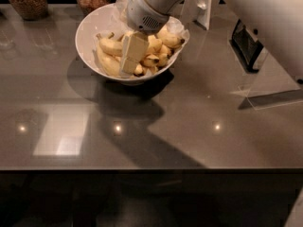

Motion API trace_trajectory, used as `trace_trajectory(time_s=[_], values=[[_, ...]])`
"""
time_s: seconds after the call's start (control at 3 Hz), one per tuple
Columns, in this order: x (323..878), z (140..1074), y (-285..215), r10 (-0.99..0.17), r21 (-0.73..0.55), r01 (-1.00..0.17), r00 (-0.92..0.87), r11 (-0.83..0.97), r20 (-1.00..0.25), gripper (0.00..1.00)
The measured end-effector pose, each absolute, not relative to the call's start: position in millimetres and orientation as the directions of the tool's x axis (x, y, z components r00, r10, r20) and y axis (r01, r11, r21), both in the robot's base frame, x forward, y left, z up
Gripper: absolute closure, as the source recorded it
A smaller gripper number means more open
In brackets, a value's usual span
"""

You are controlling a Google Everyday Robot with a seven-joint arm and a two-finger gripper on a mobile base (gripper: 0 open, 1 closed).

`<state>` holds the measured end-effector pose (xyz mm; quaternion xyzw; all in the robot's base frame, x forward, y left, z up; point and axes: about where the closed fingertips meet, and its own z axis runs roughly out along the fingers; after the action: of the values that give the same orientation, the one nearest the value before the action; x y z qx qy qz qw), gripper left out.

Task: Pick banana from white bowl

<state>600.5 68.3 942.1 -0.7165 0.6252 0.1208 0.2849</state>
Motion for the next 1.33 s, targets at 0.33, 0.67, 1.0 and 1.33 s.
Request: trace_trajectory(time_s=[0.33,0.67,1.0,1.33], values=[[606.5,930.9,66.3,-0.834,-0.250,-0.964,0.214,-0.094,-0.508,0.00],[617.9,926.5,59.4,-0.838,-0.268,-0.957,0.237,-0.113,-0.492,0.01],[629.1,922.9,55.1,-0.846,-0.278,-0.953,0.247,-0.123,-0.473,0.20],[635.1,915.3,52.1,-0.855,-0.277,-0.952,0.250,-0.131,-0.454,0.33]])
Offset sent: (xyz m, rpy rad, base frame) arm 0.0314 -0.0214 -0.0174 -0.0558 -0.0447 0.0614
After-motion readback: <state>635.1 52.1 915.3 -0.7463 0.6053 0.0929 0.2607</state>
